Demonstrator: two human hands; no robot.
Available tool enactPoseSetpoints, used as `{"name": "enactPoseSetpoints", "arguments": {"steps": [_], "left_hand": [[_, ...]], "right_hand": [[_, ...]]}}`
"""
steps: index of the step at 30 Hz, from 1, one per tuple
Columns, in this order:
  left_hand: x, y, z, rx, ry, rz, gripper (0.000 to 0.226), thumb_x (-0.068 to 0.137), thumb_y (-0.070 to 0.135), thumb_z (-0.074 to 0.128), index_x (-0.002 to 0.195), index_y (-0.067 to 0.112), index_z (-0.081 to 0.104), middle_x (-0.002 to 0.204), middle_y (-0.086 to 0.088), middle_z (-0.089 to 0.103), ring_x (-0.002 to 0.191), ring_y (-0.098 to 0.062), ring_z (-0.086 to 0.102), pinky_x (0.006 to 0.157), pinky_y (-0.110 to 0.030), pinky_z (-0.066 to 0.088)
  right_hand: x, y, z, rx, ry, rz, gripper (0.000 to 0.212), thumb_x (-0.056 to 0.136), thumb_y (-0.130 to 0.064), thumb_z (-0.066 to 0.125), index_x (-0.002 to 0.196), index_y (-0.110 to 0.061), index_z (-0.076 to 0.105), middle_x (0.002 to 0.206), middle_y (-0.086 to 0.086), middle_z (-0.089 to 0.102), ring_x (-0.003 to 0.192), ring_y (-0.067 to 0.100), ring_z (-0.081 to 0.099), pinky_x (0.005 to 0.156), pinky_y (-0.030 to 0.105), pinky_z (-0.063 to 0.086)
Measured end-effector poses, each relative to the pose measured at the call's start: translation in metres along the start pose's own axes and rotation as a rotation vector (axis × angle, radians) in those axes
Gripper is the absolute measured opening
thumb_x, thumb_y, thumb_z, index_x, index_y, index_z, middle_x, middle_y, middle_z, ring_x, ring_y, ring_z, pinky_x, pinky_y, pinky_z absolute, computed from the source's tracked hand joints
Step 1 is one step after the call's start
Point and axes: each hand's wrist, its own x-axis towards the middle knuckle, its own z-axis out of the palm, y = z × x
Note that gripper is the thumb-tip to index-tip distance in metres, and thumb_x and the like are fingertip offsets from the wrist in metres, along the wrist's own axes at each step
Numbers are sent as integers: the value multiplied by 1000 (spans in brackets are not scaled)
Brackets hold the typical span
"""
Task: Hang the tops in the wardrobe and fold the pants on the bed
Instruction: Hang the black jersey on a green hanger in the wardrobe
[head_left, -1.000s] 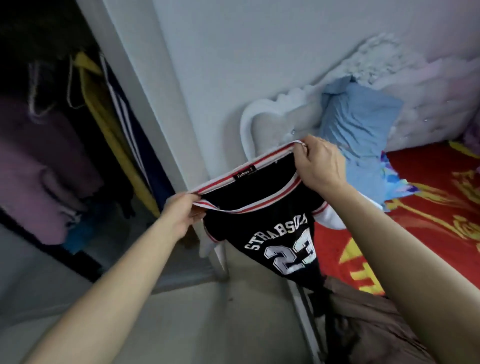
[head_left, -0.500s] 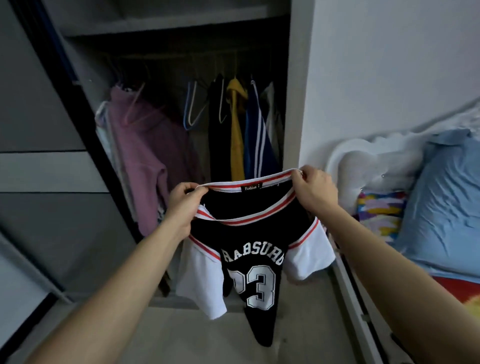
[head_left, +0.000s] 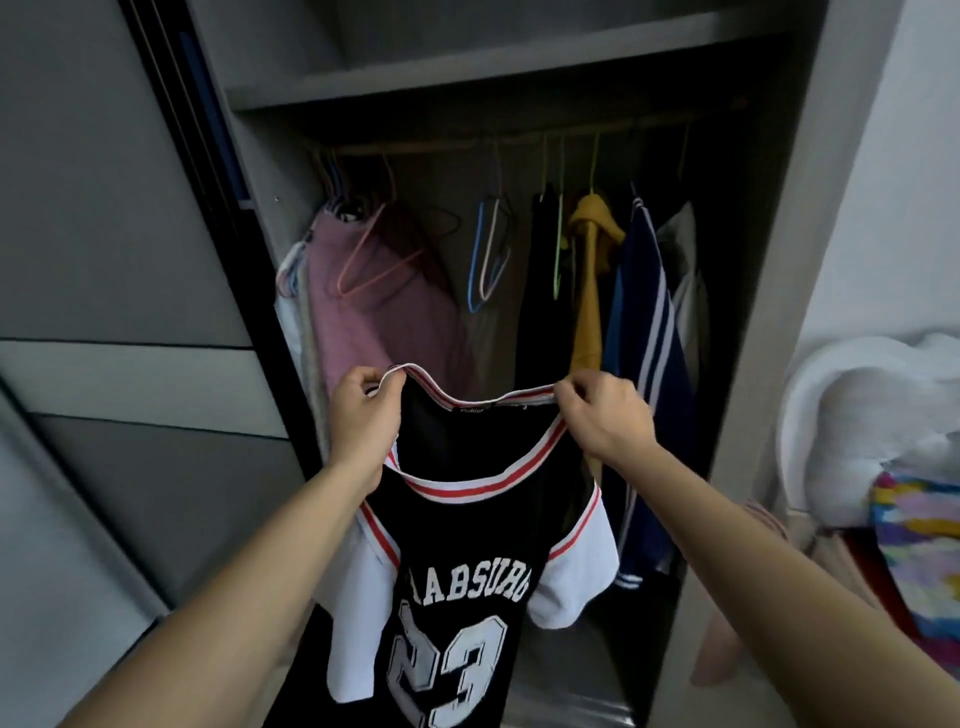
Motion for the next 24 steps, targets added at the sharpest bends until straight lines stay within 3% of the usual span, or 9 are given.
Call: {"name": "enactPoseSetpoints", "arguments": {"steps": [6, 8, 11, 14, 16, 18, 21, 24], "left_hand": [[103, 6, 43, 65, 20, 39, 13, 86, 22, 66, 91, 9, 68, 82, -2, 68, 75, -14, 61, 74, -31, 49], [135, 9, 58, 74, 30, 72, 12, 85, 20, 67, 89, 10, 68, 78, -1, 66, 70, -11, 58, 71, -31, 48], [171, 5, 78, 71, 34, 96, 9, 84, 21, 67, 85, 12, 69, 77, -2, 67, 71, -12, 59, 72, -33, 49], [196, -7, 95, 83, 22, 101, 7, 82, 23, 69, 81, 16, 68, 72, 5, 67, 66, -5, 58, 67, -27, 48], [209, -16, 106, 73, -7, 104, 6, 82, 21, 68, 79, 17, 66, 65, 12, 63, 59, 1, 54, 62, -22, 45], [218, -23, 115, 69, -36, 114, 7, 82, 18, 68, 75, 18, 65, 60, 17, 61, 56, 5, 52, 58, -15, 43], [236, -36, 132, 83, -101, 135, 12, 82, 14, 67, 72, 19, 63, 61, 16, 61, 55, 8, 51, 56, -9, 40], [247, -50, 145, 71, -196, 144, 14, 83, 10, 66, 72, 19, 62, 66, 12, 62, 57, 8, 52, 62, -14, 42]], "right_hand": [[113, -20, 35, -53, -25, -86, 36, 93, -47, 42, 80, -22, 63, 77, -2, 62, 78, 24, 62, 65, 34, 47], [147, -30, 40, -58, 103, -182, 35, 93, -51, 44, 81, -24, 62, 86, -3, 60, 82, 21, 61, 66, 33, 45], [194, -39, 46, -13, 449, -304, 30, 94, -47, 50, 98, -21, 65, 105, 4, 59, 97, 24, 57, 80, 38, 48], [235, -38, 56, -36, 560, -183, 37, 95, -47, 49, 119, -20, 59, 126, 9, 52, 115, 28, 50, 94, 42, 44], [258, -32, 65, -10, 469, -45, 48, 97, -50, 45, 132, -18, 52, 138, 11, 45, 124, 31, 46, 98, 43, 42], [272, -24, 72, 39, 360, 78, 58, 99, -56, 40, 142, -17, 41, 142, 12, 41, 123, 32, 49, 90, 39, 45], [286, -18, 75, 100, 345, 169, 62, 100, -63, 29, 143, -19, 36, 127, 8, 59, 106, 29, 63, 76, 35, 47], [291, -24, 67, 193, 407, 237, 57, 103, -57, 28, 144, -18, 35, 116, 5, 66, 102, 28, 66, 77, 35, 47]]}}
